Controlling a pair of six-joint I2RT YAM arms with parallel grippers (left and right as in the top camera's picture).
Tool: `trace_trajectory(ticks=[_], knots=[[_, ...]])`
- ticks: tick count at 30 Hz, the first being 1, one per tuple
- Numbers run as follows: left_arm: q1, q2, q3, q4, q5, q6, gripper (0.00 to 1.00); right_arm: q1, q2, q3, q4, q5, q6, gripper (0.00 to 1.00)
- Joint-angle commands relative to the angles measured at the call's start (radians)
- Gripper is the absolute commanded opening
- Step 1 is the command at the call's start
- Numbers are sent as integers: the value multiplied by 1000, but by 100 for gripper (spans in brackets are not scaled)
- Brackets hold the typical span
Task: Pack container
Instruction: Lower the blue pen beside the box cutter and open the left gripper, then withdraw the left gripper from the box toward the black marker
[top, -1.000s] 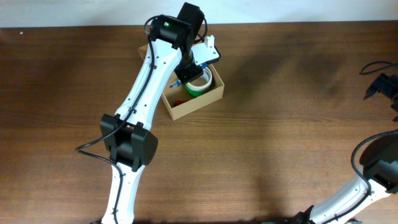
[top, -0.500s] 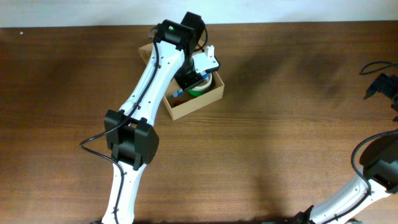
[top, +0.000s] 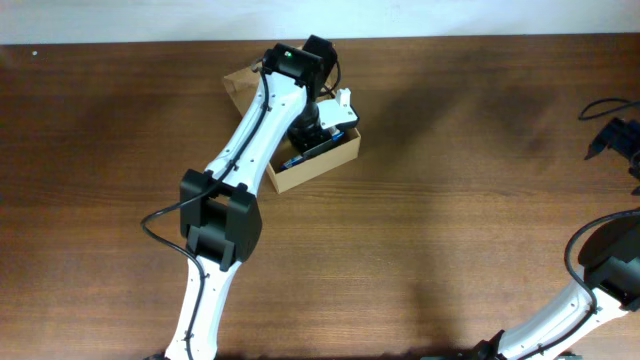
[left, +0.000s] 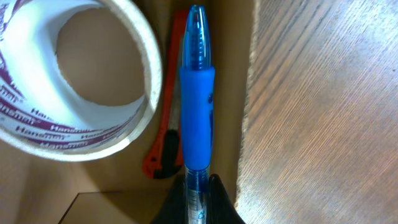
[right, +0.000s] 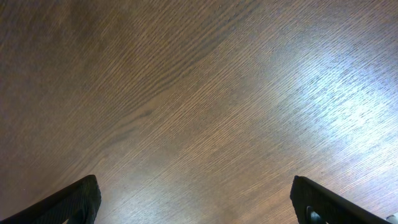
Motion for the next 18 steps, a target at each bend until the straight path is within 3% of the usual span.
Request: trace_trajectory(ticks=[1,18], knots=[[-21,16,-6,2,33,24,2,1,2,-4,0,-10,4,99],[-40,60,-7,9,31,24,3,1,2,-4,0,-10,4,99]])
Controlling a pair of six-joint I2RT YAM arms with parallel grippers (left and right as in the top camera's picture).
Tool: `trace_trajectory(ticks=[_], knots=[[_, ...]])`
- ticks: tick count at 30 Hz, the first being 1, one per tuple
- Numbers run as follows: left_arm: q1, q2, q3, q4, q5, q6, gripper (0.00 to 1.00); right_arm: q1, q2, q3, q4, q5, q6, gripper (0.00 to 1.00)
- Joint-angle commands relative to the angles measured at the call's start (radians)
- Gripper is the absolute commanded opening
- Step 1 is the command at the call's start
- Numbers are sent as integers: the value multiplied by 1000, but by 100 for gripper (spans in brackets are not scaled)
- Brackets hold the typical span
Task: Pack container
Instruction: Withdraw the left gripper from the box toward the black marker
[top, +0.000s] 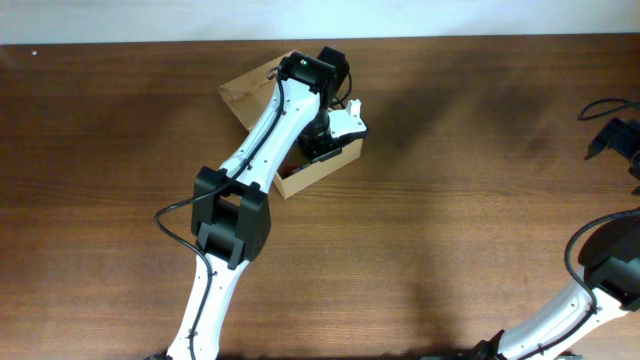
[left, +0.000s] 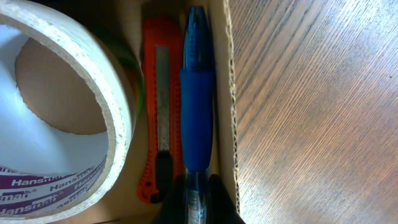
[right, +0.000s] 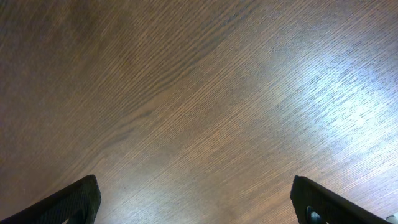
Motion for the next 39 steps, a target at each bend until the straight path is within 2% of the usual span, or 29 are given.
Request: trace_trajectory(ticks=[1,3,4,5,7,8,14,20,27,31,33,39], knots=[[-4,11,-6,2,19,20,6,1,2,-4,0,-10,4,99],[-4,11,-6,2,17,20,15,1,2,-4,0,-10,4,99],[-4,11,-6,2,17,19,23,1,2,-4,0,-10,4,99],[-4,11,-6,2,16,19,39,1,2,-4,0,-10,4,99],[-4,11,-6,1,7,14,62,1,2,-4,0,-10,4,99],[-4,10,-6,2,-13,2,64,1,2,-4,0,-10,4,99],[-1,-74,-6,21,-92,-58,61,1,2,-4,0,-10,4,99],[44,-303,-6,47,-197,-154,61,1,2,-4,0,-10,4,99],[163,-589,-37,88,-267,-251,60,1,2,-4,0,-10,4,99],[266,-737,-202,125,-275,-275,59,1,2,-4,0,-10,4,99],[334,-806,-342,159,-275,-290,59,1,2,-4,0,-10,4,99],[500,-888,-706,312,-137,-292,71,1,2,-4,0,-10,4,99]])
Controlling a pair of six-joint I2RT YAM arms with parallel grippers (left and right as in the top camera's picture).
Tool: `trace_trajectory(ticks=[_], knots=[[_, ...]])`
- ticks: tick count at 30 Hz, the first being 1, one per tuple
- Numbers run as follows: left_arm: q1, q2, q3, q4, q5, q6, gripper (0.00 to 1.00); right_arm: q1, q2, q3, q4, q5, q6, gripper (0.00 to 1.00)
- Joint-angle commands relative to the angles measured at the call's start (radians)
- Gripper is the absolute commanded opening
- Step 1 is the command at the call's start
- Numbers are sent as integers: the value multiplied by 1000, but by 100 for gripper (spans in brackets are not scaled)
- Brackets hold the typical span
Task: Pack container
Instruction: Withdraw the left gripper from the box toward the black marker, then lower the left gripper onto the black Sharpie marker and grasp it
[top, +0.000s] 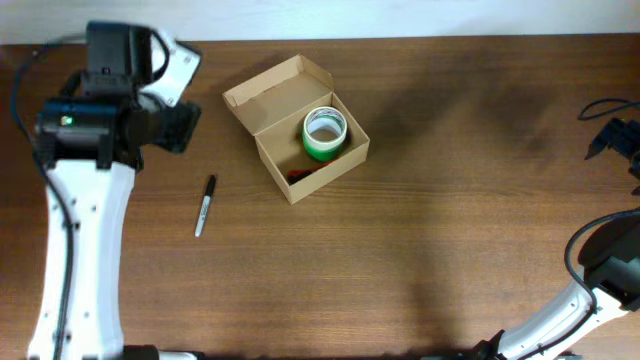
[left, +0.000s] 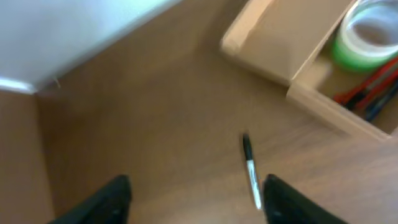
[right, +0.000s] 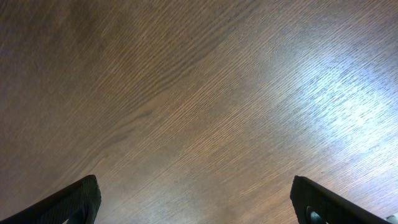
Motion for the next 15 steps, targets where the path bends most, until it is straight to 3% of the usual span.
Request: trace_trajectory(ticks=[1,6,15], knots=[[79,16,-169,27,114,-20,71,1,2,-4,0,-10,4,99],[142,70,-283,75,159,-42,70,1,2,-4,-1,-10,4,99],[143,290,-287,58,194,-27,66,1,2,-4,-1,-10,4,99]])
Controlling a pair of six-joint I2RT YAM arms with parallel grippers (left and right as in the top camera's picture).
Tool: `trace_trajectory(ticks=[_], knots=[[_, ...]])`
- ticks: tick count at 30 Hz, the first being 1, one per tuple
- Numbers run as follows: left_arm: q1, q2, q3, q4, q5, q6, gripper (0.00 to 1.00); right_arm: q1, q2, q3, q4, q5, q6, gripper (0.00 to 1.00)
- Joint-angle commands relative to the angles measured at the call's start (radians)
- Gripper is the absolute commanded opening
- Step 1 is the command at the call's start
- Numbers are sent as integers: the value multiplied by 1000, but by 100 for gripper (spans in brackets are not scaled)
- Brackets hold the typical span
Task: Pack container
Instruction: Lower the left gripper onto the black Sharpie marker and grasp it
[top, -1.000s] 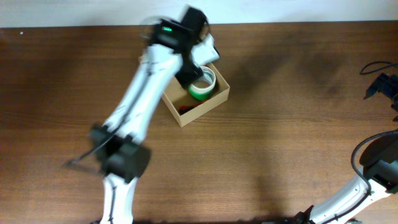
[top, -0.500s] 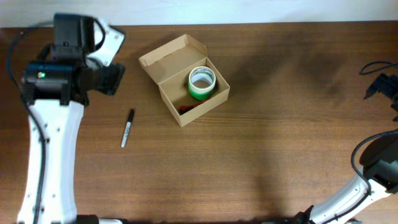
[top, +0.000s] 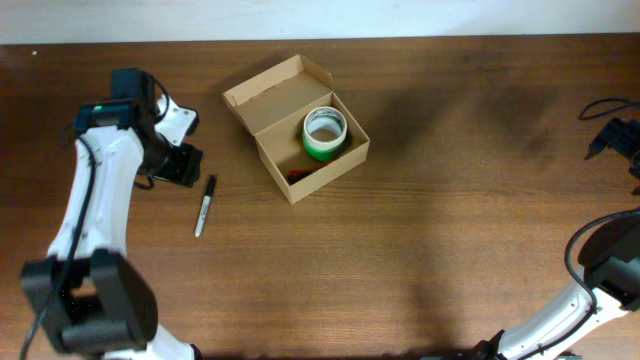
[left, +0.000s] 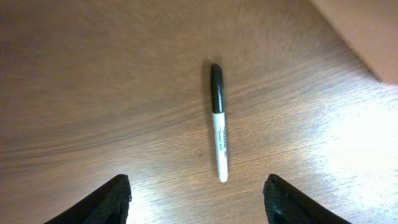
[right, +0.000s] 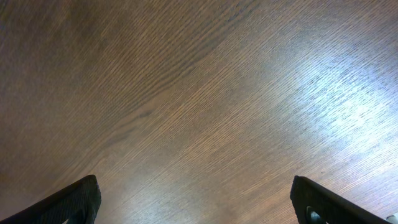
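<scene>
An open cardboard box (top: 340, 160) stands at the back middle of the table, its lid flap tilted up behind it. Inside are a green tape roll (top: 324, 132) and something orange-red (top: 300, 175) at the near corner. A black-capped white marker (top: 204, 206) lies on the table left of the box; it also shows in the left wrist view as the marker (left: 218, 123). My left gripper (top: 183, 163) hovers just left of it, open, and the left gripper (left: 196, 202) has the marker ahead of its spread fingers. My right gripper (right: 198, 202) is open over bare wood.
The right arm (top: 605, 270) rises along the table's right edge, with its head (top: 618, 138) at the far right. A corner of the box (left: 367, 31) shows at the top right of the left wrist view.
My left gripper has come from the back left corner down and right to just beside the marker. It stays open. The box, its contents and the right arm are unchanged.
My left gripper was shut on a blue pen inside the box, beside the tape roll and an orange cutter, then lower along the box wall. Later it was open at the back left, the pen left in the box. Now it is open over the marker.
</scene>
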Motion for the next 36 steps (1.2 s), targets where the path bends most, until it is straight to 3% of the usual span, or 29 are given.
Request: trace_trajectory(ticks=[1,5,16,33,36], knots=[[1,90,-5,-7,34,1,66,1,2,-4,0,-10,4,99],[-1,169,-5,-7,38,2,57,1,2,-4,0,-10,4,99],[-34,269,-8,-19,36,85,55,1,2,-4,0,-10,4,99],[-37,386,-8,31,29,85,51,1,2,-4,0,-10,4,99],[-37,400,-8,38,29,85,43,1,2,-4,0,-10,4,99]])
